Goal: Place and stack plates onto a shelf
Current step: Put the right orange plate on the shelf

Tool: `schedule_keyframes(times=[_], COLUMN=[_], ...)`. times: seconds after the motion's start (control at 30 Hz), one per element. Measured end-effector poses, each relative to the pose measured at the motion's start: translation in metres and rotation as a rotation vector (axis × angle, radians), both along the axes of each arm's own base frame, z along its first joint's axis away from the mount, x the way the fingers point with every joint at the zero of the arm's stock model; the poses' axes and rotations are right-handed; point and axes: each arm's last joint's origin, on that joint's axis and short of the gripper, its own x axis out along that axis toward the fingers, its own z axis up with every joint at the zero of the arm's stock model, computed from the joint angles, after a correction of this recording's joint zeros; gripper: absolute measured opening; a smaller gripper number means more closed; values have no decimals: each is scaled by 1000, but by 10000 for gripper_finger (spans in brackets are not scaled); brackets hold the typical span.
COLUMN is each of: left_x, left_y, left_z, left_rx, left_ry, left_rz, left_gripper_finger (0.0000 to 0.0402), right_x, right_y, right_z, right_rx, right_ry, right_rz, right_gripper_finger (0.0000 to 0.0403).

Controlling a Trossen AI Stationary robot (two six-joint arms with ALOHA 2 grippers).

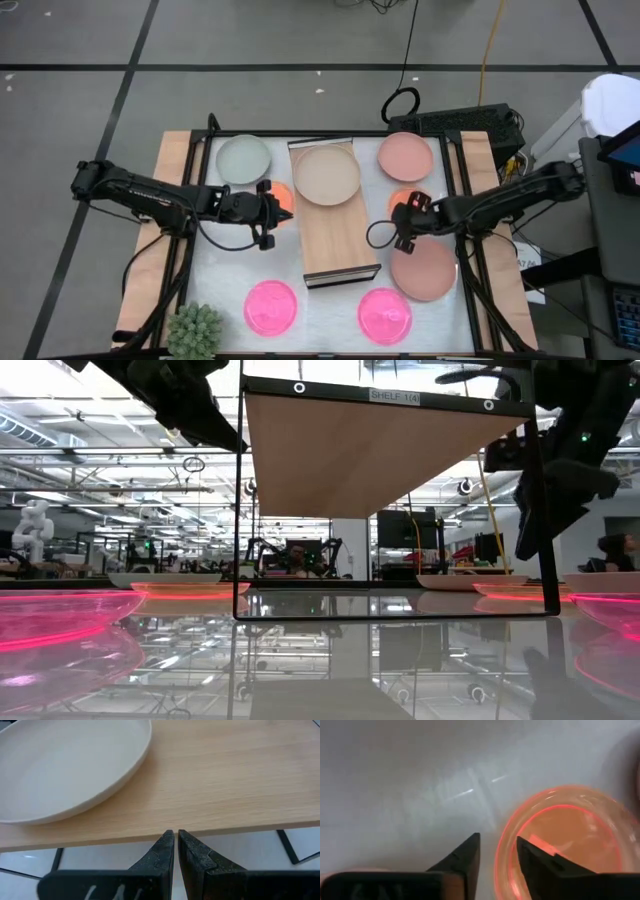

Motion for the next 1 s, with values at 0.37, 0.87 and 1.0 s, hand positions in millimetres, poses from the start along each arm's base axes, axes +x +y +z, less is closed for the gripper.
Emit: schedule_keyframes(times=[0.37,0.87,1.0], left_x=[0,0,0], left_y=[-1,-1,-1], left_z=[0,0,0], left_rx=[-5,-4,-3], left_ry=[0,-1,-1], left_rz=[0,0,-1], left_gripper_finger=[31,31,31], right_x=[1,-11,-11], right_y=[2,-1,-1], right_z=[-25,-46,-46], right_rx=[-75,-48,-41], right_ry=[75,42,36], right_rz=[-59,-109,-112], right_gripper_finger=[153,120,82])
